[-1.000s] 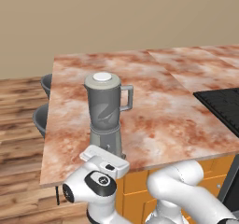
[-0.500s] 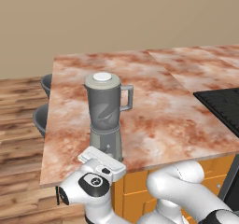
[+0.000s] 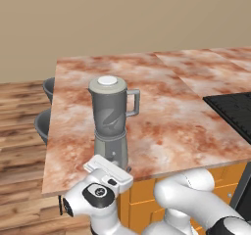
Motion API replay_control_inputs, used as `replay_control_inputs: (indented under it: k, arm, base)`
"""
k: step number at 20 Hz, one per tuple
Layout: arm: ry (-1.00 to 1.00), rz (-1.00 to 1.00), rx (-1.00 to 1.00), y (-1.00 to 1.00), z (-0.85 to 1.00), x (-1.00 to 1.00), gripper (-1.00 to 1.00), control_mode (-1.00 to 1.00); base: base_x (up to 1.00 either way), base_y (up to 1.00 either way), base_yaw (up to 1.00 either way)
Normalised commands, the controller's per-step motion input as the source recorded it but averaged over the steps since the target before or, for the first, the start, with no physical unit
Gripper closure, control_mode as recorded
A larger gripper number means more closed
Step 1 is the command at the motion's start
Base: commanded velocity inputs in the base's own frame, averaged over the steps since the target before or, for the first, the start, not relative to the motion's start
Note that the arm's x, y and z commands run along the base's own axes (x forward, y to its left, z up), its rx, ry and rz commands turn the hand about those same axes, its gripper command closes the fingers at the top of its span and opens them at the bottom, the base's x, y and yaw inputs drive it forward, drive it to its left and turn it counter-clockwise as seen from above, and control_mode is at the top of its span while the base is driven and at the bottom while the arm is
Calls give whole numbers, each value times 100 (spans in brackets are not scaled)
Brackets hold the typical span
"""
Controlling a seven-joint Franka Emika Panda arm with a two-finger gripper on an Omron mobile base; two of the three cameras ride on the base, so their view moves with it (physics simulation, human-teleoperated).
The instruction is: Open the blender lid, put the banana in the blender, close the lid, and start the blender.
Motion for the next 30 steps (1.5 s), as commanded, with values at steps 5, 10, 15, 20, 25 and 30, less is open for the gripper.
replay_control_inputs:
  k: [5,10,15,20,25,30]
  arm:
    - [-6,0,0,-15,-1,-1,-100,-100]
    - [-3,0,0,2,0,6,-100,-100]
    - [0,0,0,0,-10,9,-100,-100]
    - [0,0,0,0,-4,13,-100,-100]
    - [0,0,0,0,-1,29,-100,-100]
    - [0,0,0,2,-17,27,-100,-100]
  base:
    - [0,0,0]
    - [0,0,0]
    - [0,0,0]
    - [0,0,0]
    - [0,0,0]
    - [0,0,0]
